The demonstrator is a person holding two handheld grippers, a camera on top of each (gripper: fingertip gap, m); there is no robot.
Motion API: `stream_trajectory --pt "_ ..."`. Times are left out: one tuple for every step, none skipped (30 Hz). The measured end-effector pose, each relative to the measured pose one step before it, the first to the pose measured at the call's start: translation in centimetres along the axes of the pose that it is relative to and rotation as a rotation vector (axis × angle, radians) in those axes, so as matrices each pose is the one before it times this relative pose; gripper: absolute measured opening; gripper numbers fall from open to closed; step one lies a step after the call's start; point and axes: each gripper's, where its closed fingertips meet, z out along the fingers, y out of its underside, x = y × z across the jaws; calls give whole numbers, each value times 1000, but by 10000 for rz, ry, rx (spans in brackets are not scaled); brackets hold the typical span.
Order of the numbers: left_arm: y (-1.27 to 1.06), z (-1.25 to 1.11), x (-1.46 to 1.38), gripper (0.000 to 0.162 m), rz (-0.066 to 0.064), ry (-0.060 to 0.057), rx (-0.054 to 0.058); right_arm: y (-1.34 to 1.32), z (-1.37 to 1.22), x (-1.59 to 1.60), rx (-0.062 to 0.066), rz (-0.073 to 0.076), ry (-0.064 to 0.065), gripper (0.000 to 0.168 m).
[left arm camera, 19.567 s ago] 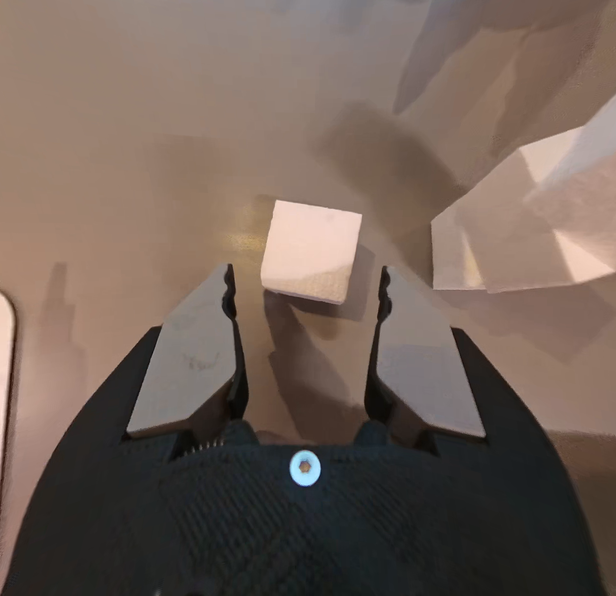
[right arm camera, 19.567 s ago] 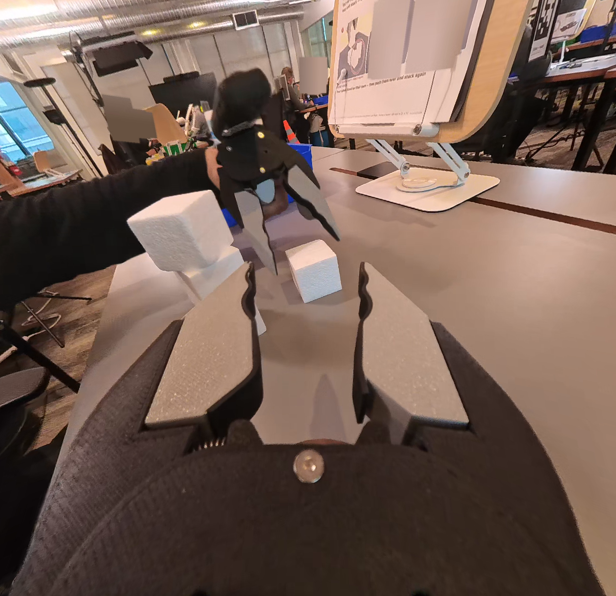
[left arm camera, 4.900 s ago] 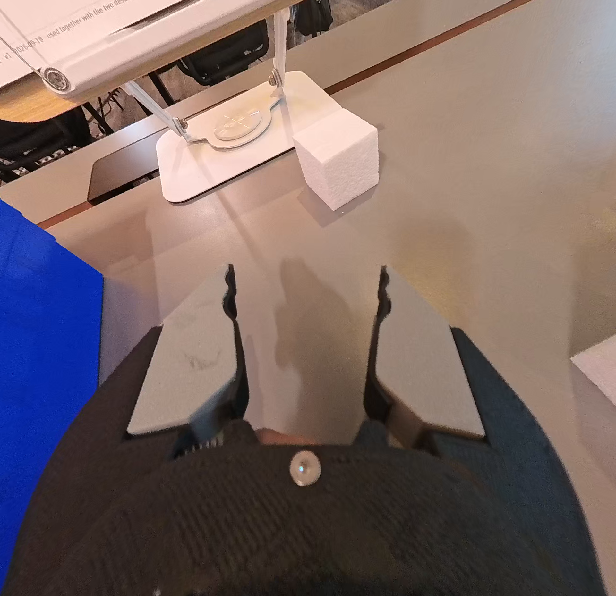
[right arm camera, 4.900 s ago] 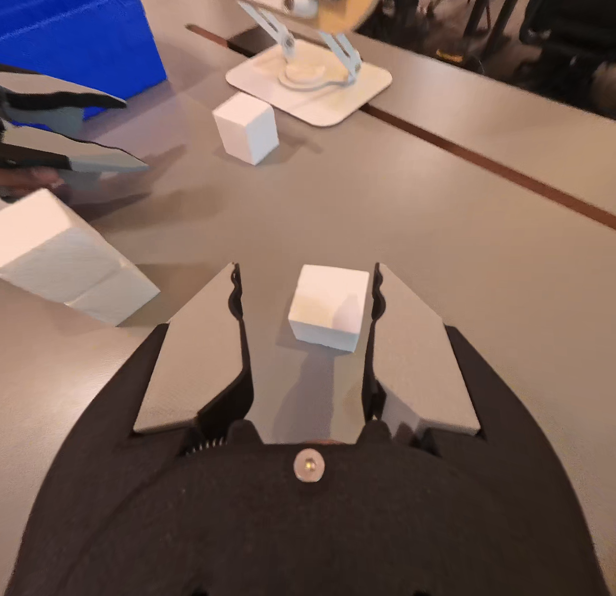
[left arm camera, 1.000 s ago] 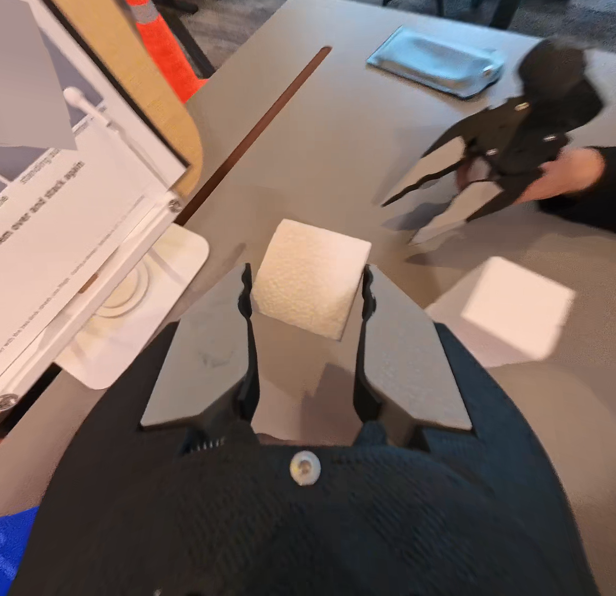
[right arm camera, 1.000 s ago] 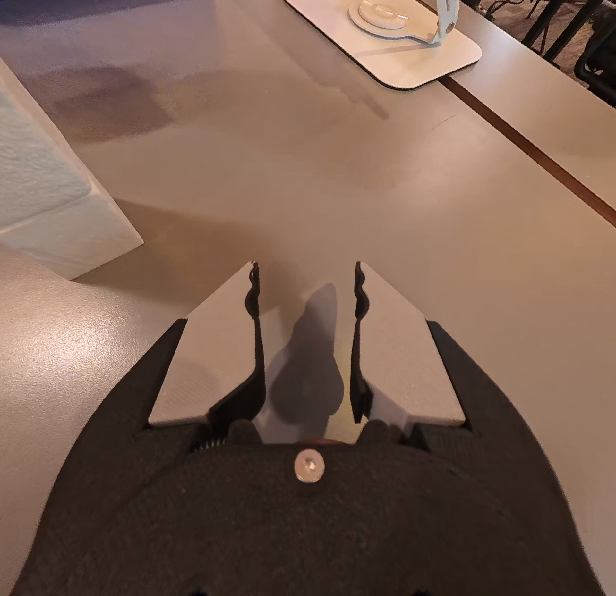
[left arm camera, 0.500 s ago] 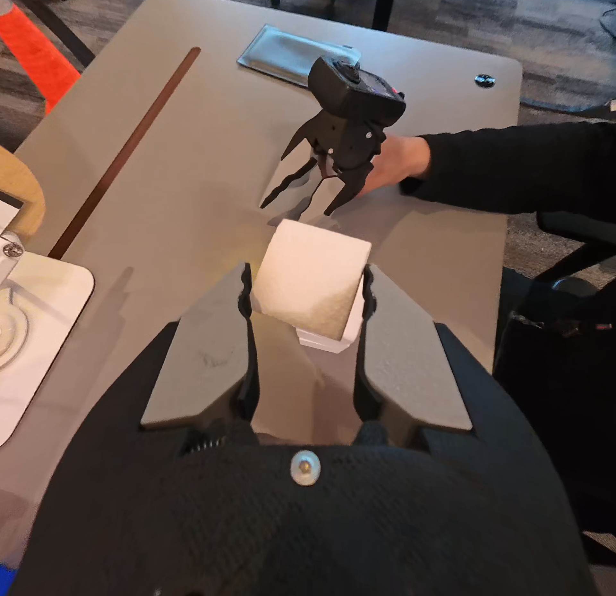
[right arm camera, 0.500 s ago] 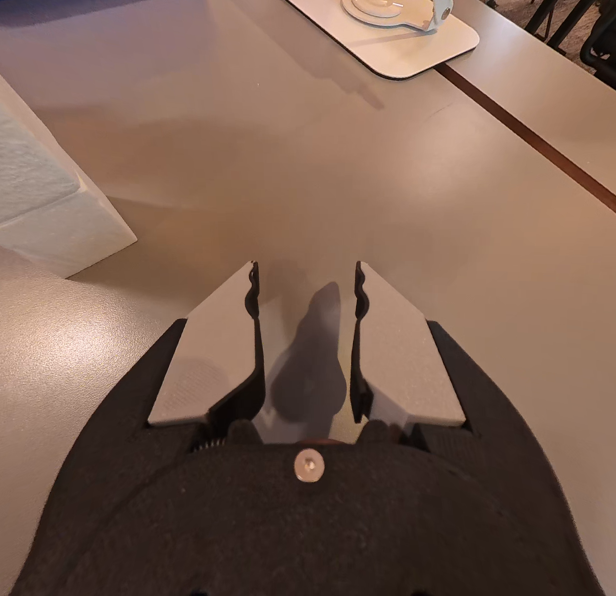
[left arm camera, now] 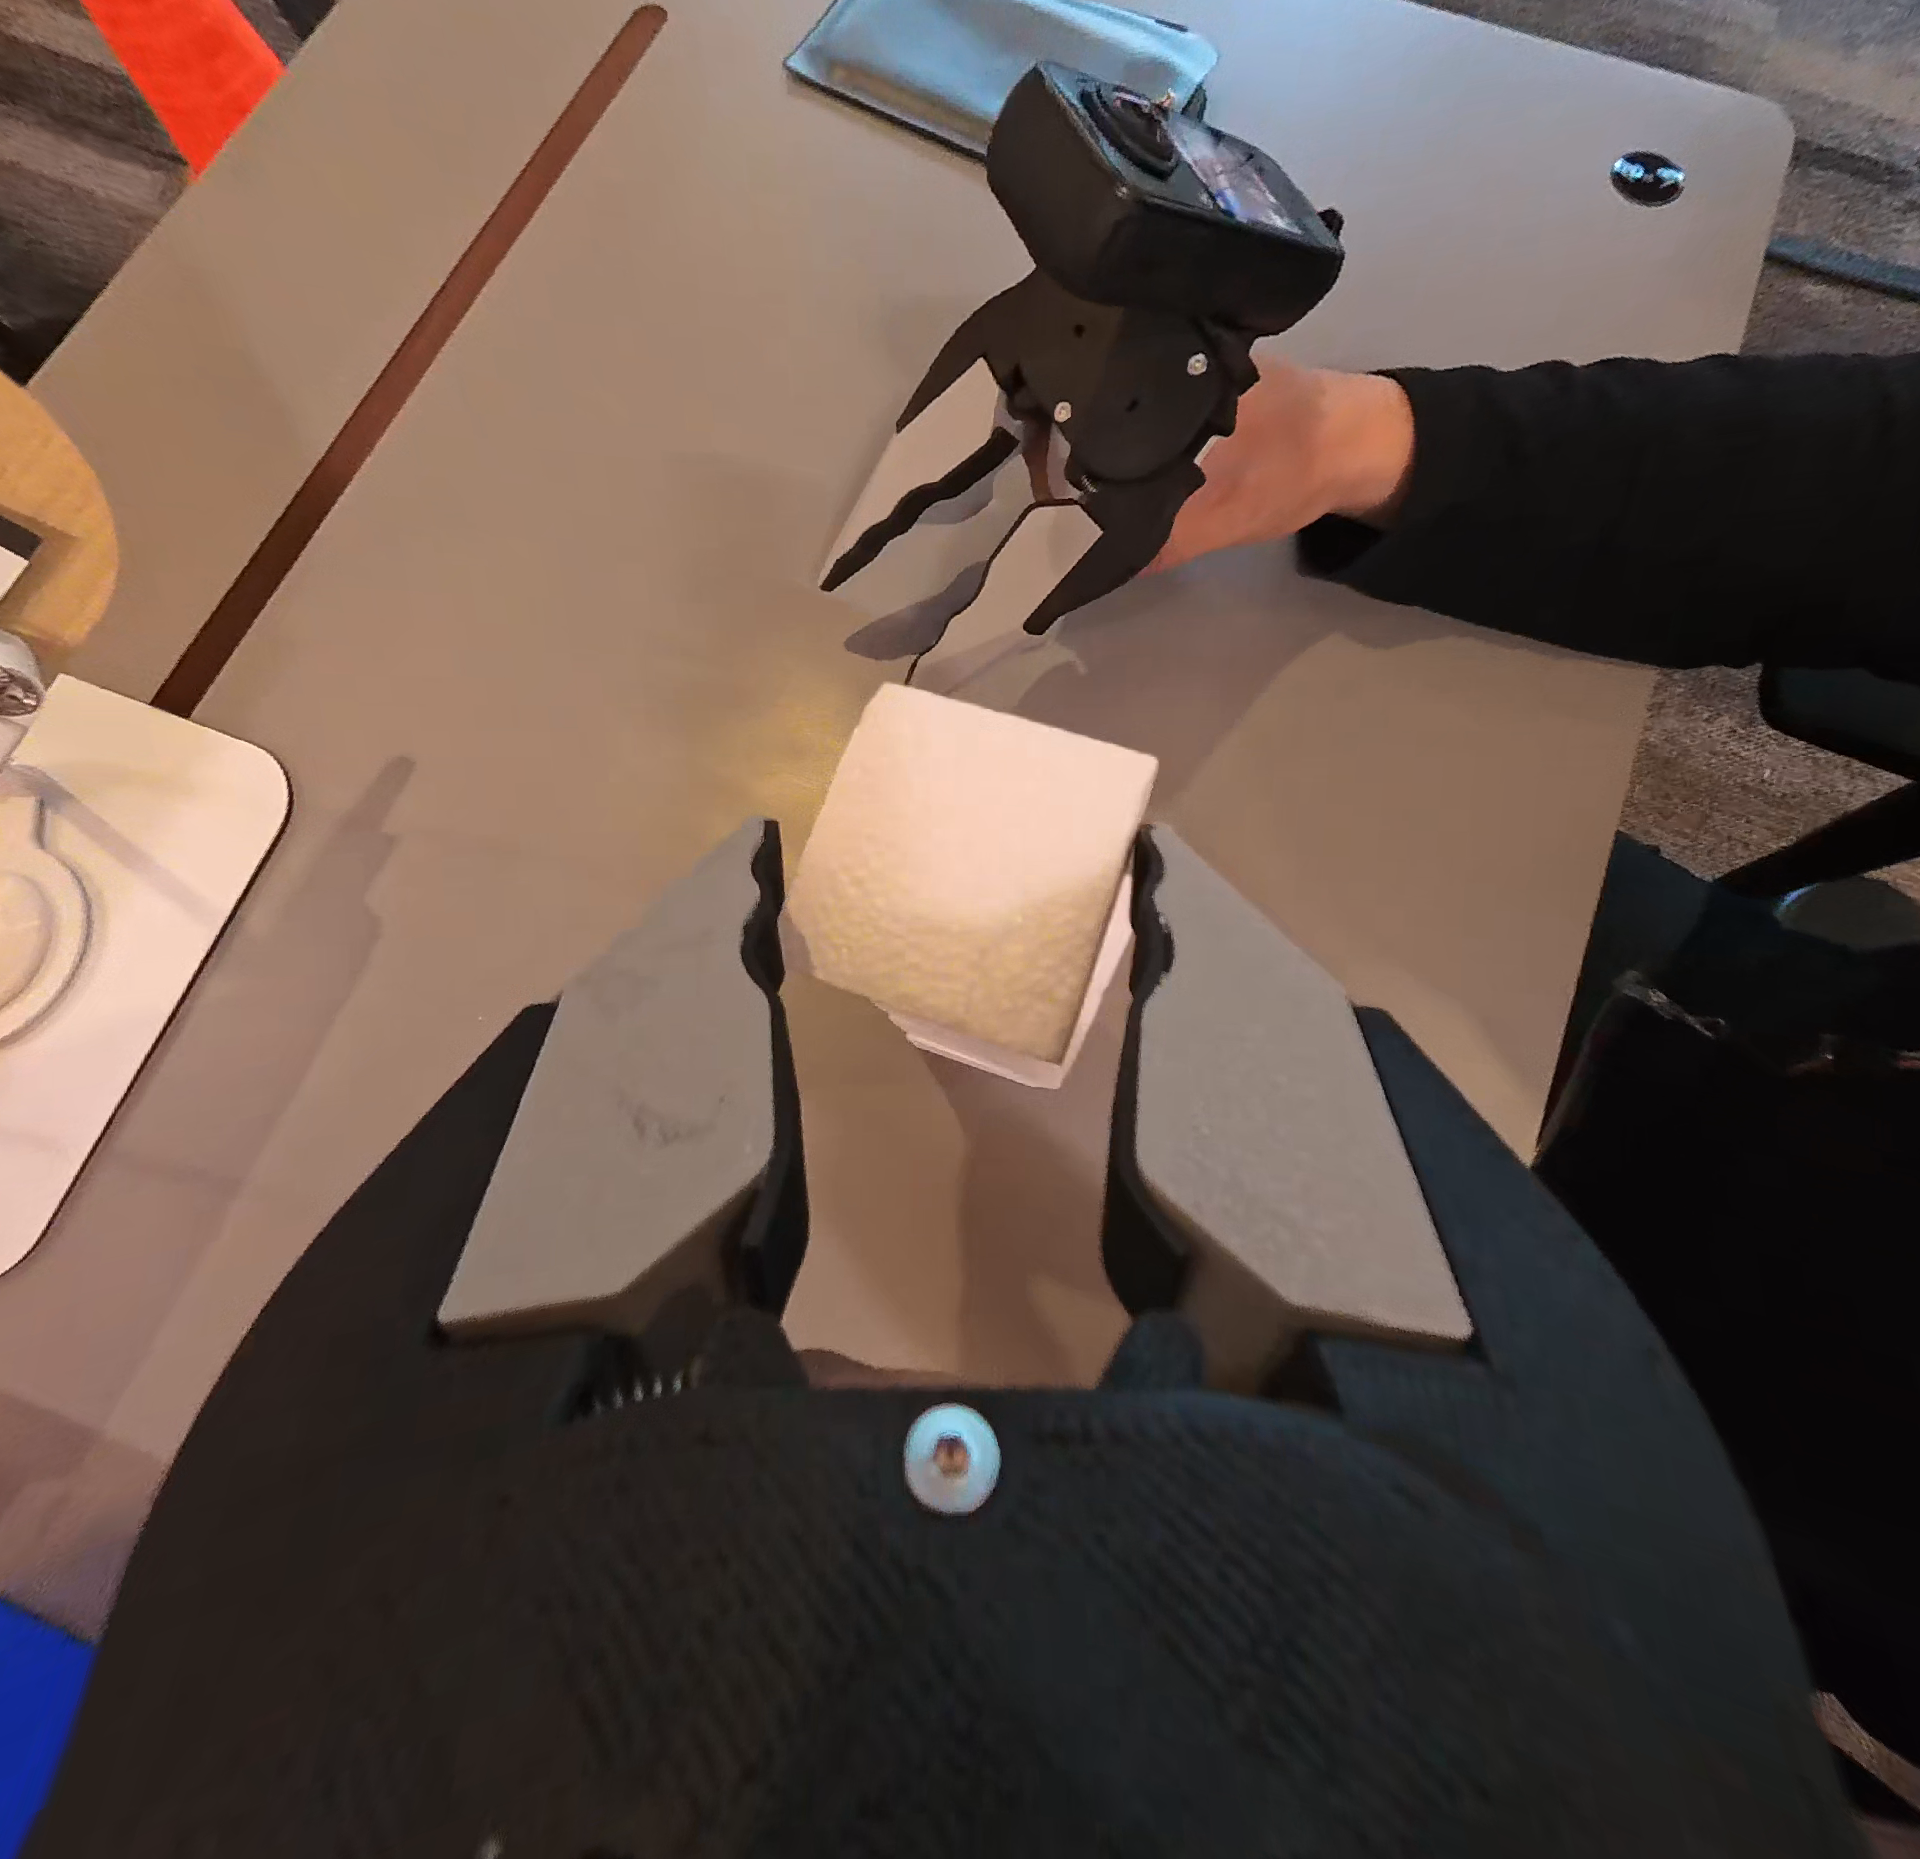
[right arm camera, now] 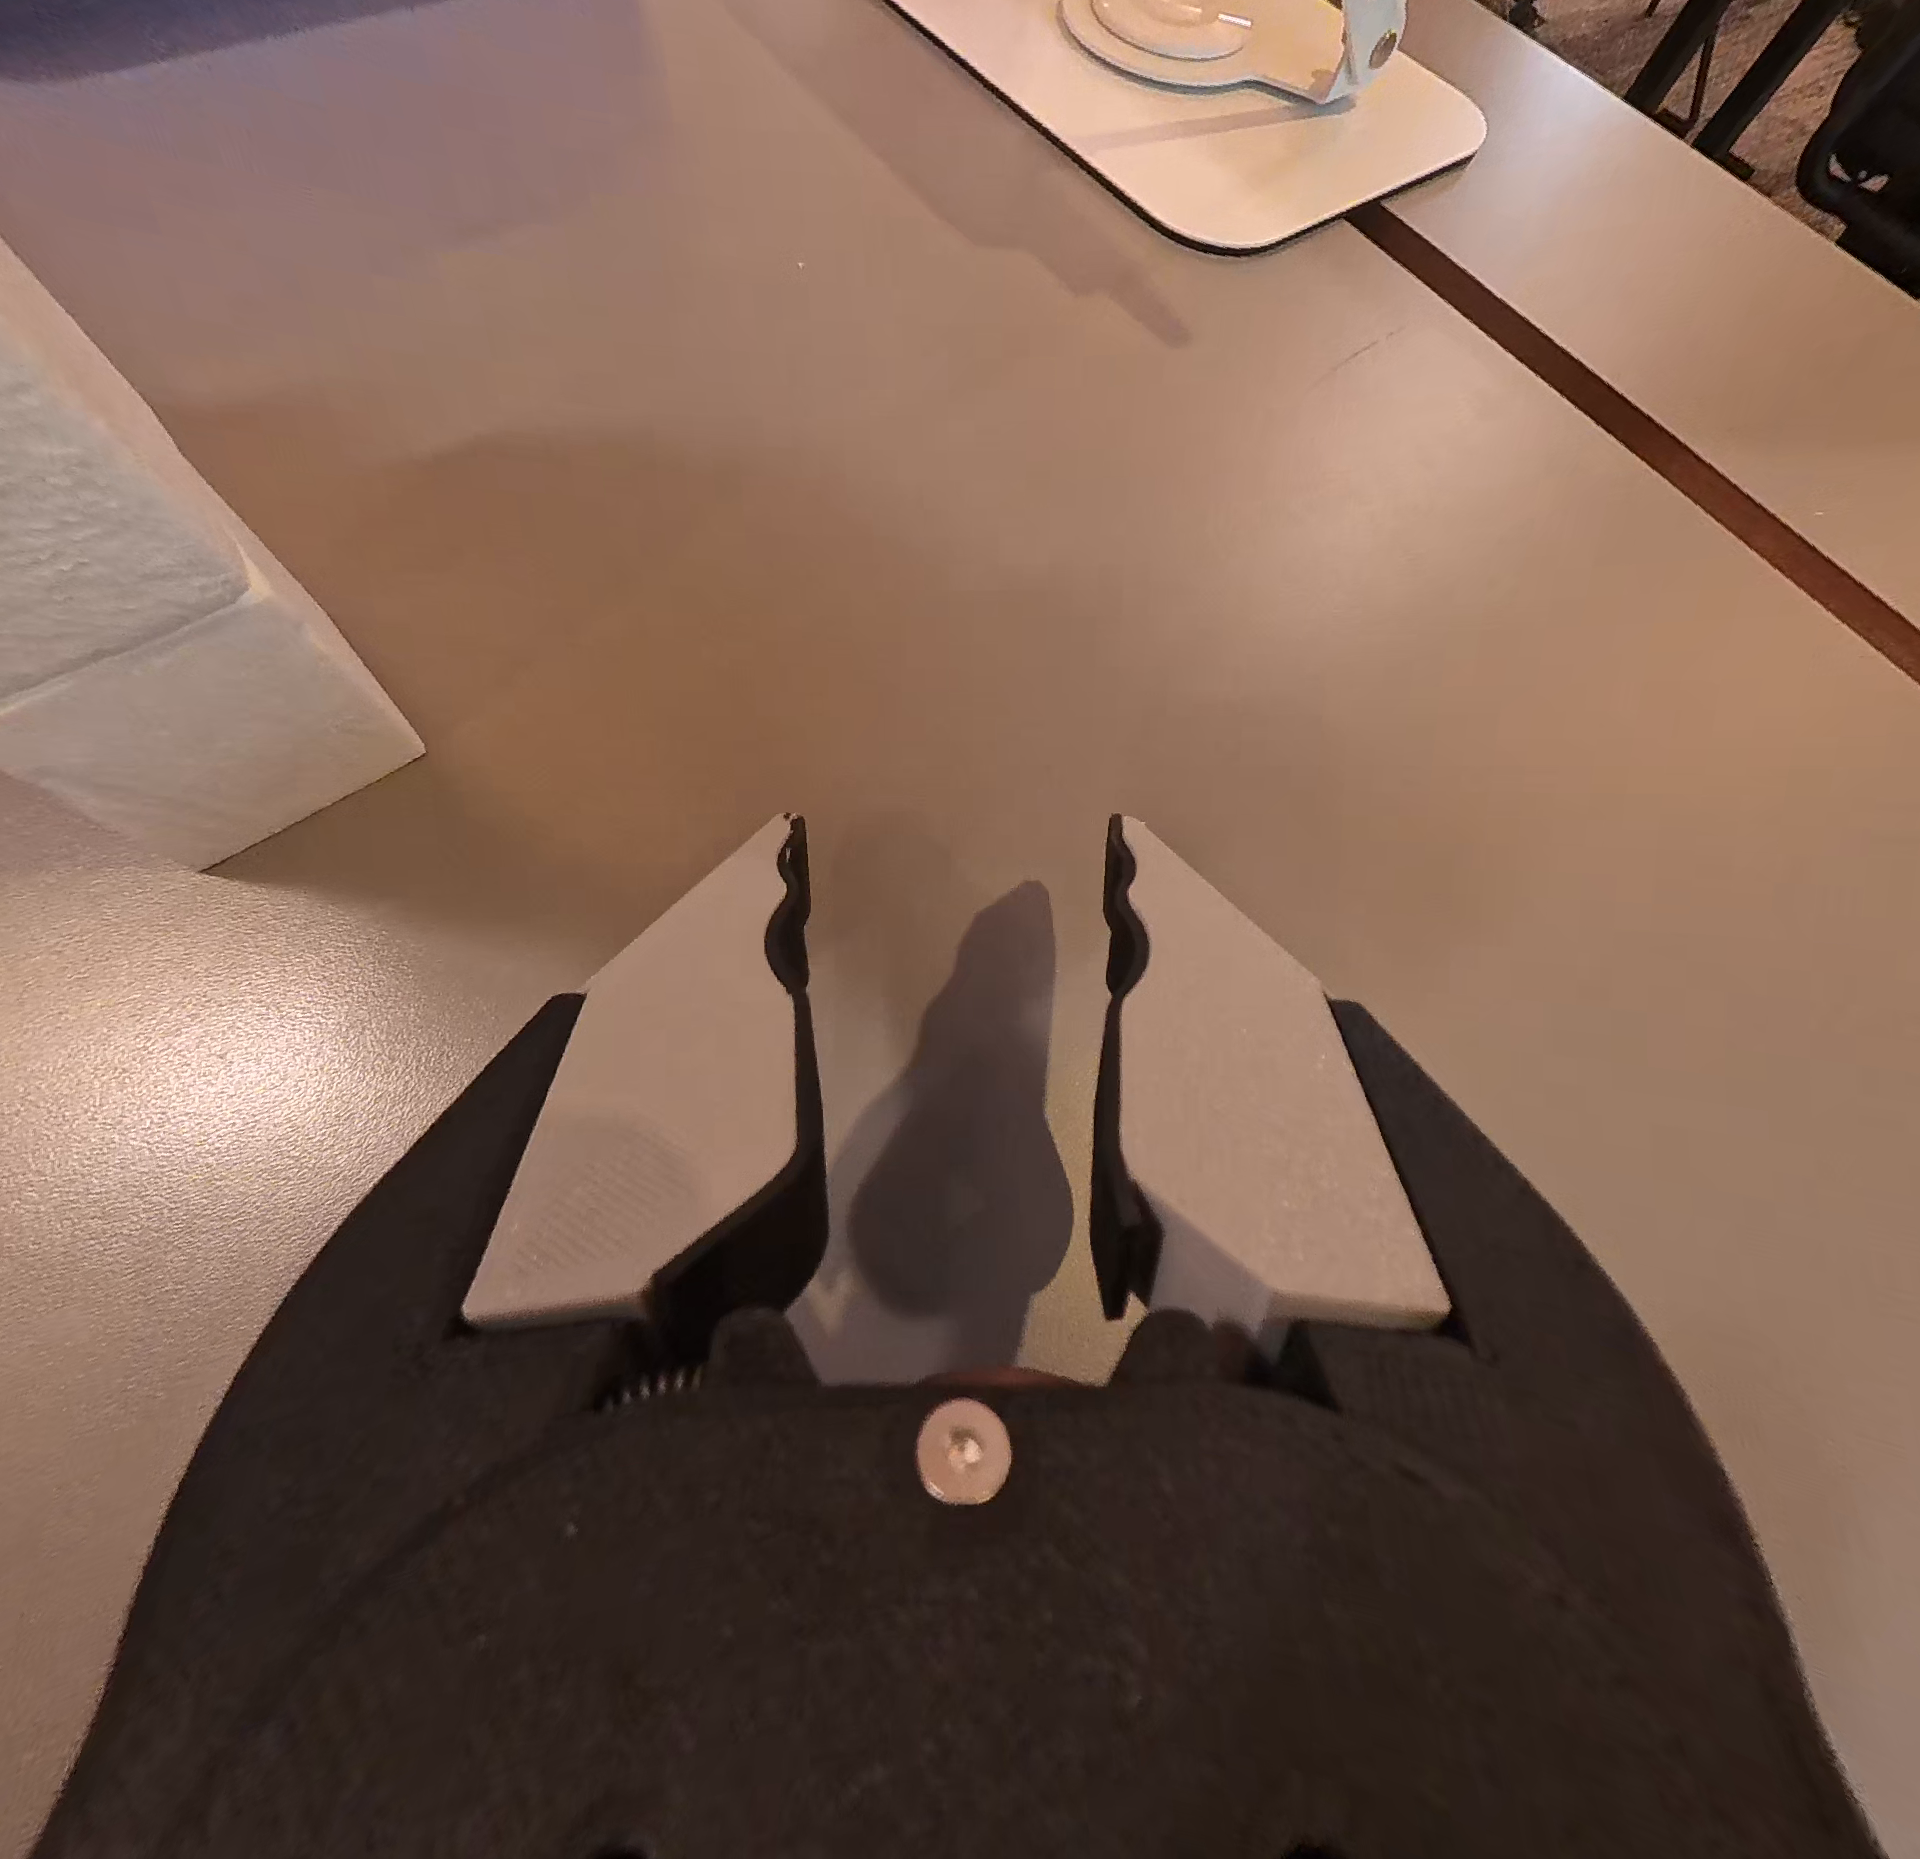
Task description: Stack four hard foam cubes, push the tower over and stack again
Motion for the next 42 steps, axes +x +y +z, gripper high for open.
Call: stream_trajectory --pt "102 141 73 66 38 -32 -63 2 -4 -8 -3 -11 5 55" --pt "105 123 98 66 50 -16 -47 -16 -18 5 2 -7 11 55" --pt "88 83 83 66 26 -11 -27 -19 -18 17 7 -2 13 55" --pt "38 37 18 66 -2 -50 9 -28 -27 15 11 4 10 55" --pt "14 -18 38 66 -7 -39 19 -47 -29 18 24 14 -3 55" --pt "43 -57 66 66 -15 -8 -6 -30 -11 6 18 20 -10 55" --pt "57 -36 50 66 -10 -9 -14 -14 3 20 4 15 -2 55" --pt "38 -38 52 66 -2 -19 -5 21 19 22 -8 8 2 55" --pt "12 -18 28 66 -3 -28 4 31 34 -16 -19 4 -10 55" --pt "0 5 4 66 -5 -38 8 35 28 -21 -21 -4 -11 55" --pt "-24 15 -31 66 6 -59 9 12 12 21 -10 -15 15 55" --pt "-24 40 -45 66 9 -56 15 9 7 -7 -6 -13 8 55" --pt "-17 42 39 69 -1 -3 22 7 7 -17 -2 -1 -3 55" --pt "2 45 33 72 -10 4 13 -4 -12 18 1 0 9 55" --pt "-5 13 -39 72 -4 -30 9 7 -5 31 -3 1 13 55" --pt "-31 -15 9 71 -2 -8 24 -16 -21 20 10 8 1 55" --pt "-67 -44 42 66 3 28 53 -24 -17 11 15 15 -2 55" --pt "-148 -78 -15 65 3 -16 93 -2 7 21 1 13 0 55" --pt "-135 -99 -63 65 -3 -39 84 11 8 -5 -3 3 -7 55" --pt "-88 -120 -4 65 -3 9 47 5 12 -29 -4 -6 -10 55" --pt "-44 -108 -25 65 -6 -2 28 10 11 -29 -10 -14 -4 55" --pt "-36 -90 -78 65 -9 -26 33 -16 4 -9 -3 -19 6 55" --pt "-14 -64 -36 65 -21 9 28 -2 -5 -12 2 -16 6 55" --pt "15 -29 43 65 -37 54 18 -12 0 3 -1 -5 2 55" --pt "25 -7 74 65 -39 67 13 5 -7 4 0 2 1 55" --pt "45 28 107 65 -18 76 -3 -12 -5 12 5 9 3 55" --pt "79 30 131 65 20 71 -18 5 -9 19 5 13 -3 55" --pt "94 53 93 65 51 32 -30 -20 -10 0 5 8 -7 55" --pt "95 53 80 65 62 18 -33 -17 -13 11 15 0 6 55" --pt "92 70 87 65 47 27 -30 -5 -7 1 -2 -2 -1 55" --pt "104 78 36 65 38 8 -37 19 5 -13 -11 -3 -7 55" --pt "30 45 -57 65 46 -51 11 2 9 -5 2 -5 4 55" --pt "3 1 28 65 39 15 28 9 -4 8 -6 -2 5 55" --pt "-14 -30 72 66 0 60 19 10 9 -9 -5 -1 -3 55" --pt "9 -36 5 70 -44 28 0 -7 -14 -9 4 0 -5 55" --pt "34 -1 -28 78 -68 -1 -22 -13 -3 0 3 1 0 55" --pt "21 4 -26 85 -56 -9 -13 -1 -1 10 3 3 -1 55" --pt "-13 2 -86 92 -29 -63 16 -1 1 -17 1 7 -9 55" --pt "-48 -26 -122 99 0 -110 39 -10 -5 -10 1 0 -8 55" --pt "-91 -69 -99 103 22 -112 54 -13 -9 -17 4 -12 4 55" --pt "-115 -121 -59 106 27 -82 72 -9 -15 -11 5 -14 4 55" --pt "-143 -168 -6 106 12 -47 91 -11 -4 -6 -1 -6 2 55"
